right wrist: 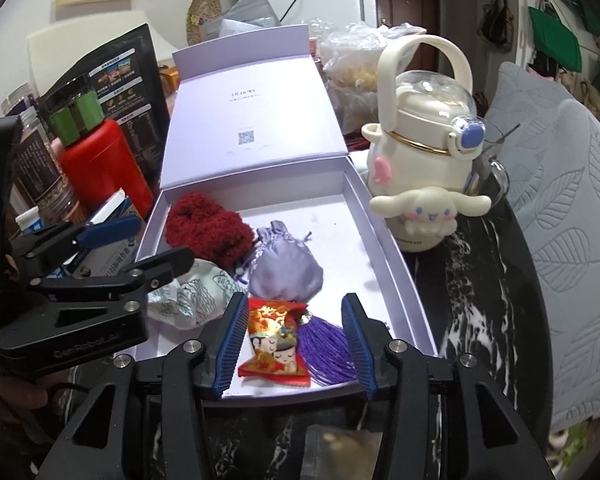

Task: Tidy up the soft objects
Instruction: 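Open the right gripper in the box while the left releases the snack pack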

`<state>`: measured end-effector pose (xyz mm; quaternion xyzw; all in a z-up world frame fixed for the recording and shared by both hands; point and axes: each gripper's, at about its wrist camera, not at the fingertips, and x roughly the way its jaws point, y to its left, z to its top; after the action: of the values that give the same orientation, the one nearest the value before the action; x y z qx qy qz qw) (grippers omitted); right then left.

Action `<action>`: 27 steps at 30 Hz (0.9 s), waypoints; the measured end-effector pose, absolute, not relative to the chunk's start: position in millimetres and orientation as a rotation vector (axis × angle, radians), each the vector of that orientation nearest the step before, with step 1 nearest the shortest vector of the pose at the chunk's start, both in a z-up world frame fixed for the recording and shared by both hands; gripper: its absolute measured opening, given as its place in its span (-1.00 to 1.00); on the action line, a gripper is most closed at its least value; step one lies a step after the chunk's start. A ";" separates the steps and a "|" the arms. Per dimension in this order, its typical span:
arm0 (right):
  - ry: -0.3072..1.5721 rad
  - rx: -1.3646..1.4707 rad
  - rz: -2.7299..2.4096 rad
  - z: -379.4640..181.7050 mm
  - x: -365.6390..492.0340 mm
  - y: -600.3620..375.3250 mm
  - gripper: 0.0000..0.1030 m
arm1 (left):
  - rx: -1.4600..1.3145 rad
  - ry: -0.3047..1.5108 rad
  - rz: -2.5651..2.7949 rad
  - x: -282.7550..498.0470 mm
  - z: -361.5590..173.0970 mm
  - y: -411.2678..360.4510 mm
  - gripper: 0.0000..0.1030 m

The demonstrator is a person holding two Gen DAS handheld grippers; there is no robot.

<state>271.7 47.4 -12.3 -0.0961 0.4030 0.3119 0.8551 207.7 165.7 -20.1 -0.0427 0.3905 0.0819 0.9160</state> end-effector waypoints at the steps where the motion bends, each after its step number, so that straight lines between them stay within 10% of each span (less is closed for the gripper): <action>1: 0.845 -0.202 0.654 -11.1 271.2 47.2 -0.07 | -0.088 0.803 0.169 207.0 -18.7 165.7 0.35; 27: 0.619 -0.160 0.663 76.6 200.3 17.4 -0.07 | -0.049 0.605 0.174 136.5 72.2 143.8 0.35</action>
<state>200.3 17.4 76.6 -0.0774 0.2987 0.3199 0.8958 136.5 143.8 72.2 -0.0243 0.2976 0.0858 0.9505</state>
